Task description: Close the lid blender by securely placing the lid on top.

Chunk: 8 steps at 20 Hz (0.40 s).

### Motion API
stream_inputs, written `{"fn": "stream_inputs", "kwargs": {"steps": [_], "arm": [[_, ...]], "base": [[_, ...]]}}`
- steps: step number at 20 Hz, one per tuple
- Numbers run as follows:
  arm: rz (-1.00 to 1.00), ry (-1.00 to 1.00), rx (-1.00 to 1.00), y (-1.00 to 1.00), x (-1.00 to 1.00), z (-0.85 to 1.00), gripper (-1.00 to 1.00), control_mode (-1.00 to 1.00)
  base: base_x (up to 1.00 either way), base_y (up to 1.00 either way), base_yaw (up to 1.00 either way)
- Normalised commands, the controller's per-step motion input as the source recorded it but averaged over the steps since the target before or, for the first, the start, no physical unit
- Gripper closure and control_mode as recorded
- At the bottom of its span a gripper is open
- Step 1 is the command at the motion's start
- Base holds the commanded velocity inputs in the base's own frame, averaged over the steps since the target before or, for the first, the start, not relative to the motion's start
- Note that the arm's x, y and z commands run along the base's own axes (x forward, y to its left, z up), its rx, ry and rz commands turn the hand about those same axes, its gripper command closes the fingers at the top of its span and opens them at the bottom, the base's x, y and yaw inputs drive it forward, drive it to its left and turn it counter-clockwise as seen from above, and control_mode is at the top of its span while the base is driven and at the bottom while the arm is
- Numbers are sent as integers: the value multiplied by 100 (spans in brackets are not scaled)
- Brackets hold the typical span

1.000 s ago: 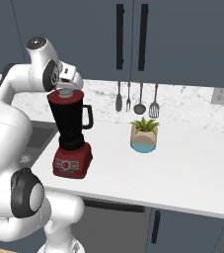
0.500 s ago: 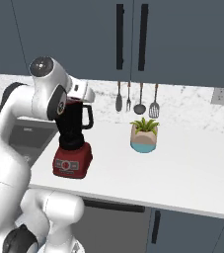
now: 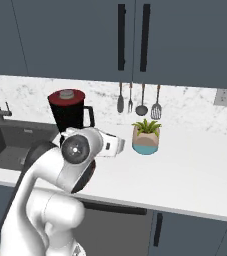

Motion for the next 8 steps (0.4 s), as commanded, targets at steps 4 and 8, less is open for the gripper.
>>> {"fn": "stream_inputs", "kwargs": {"steps": [4, 8], "arm": [[-1, -51, 30, -48, -98, 100, -100, -100], [-2, -59, 29, -49, -81, 93, -100, -100]], "base": [[0, 0, 0], [0, 0, 0]]}}
